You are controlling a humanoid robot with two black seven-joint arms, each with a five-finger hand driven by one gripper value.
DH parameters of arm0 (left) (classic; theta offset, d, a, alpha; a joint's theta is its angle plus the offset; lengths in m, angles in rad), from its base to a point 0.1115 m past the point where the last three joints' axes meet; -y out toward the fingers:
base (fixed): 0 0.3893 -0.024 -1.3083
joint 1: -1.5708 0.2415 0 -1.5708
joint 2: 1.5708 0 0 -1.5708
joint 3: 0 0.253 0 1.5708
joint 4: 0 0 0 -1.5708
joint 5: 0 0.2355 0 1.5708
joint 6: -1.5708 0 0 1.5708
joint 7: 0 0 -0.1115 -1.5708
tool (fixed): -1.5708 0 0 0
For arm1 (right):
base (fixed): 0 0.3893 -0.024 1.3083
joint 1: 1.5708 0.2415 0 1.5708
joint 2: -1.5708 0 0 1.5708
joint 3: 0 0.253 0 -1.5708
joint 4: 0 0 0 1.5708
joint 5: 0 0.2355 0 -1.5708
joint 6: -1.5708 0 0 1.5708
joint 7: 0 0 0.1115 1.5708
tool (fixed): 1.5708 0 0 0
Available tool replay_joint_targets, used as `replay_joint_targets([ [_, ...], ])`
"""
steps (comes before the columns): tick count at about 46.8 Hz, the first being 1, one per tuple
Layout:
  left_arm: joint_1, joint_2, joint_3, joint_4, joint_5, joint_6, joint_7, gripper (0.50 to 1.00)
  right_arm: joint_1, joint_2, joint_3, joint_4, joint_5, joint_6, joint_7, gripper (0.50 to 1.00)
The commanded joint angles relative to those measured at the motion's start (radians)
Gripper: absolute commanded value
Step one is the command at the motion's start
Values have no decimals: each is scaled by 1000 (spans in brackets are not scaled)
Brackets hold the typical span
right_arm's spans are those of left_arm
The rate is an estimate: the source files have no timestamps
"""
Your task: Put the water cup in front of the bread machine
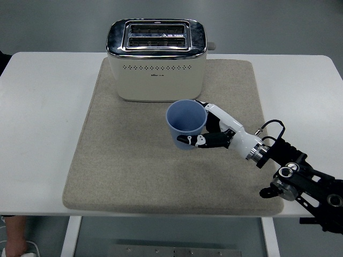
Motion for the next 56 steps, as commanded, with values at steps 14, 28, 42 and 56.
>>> replay_joint_targets([
  [14, 0, 0, 0, 0, 0, 0, 0, 1000, 95, 167, -57, -154, 5, -15, 0, 664],
  [28, 0, 0, 0, 0, 0, 0, 0, 1000, 163, 273, -88, -279, 6, -13, 0, 668],
  [42, 0, 0, 0, 0, 0, 0, 0, 1000, 189, 273, -106, -336, 9, -13, 0, 674],
  [56, 0, 0, 0, 0, 0, 0, 0, 1000, 187, 273, -103, -365, 13, -36, 2, 748],
])
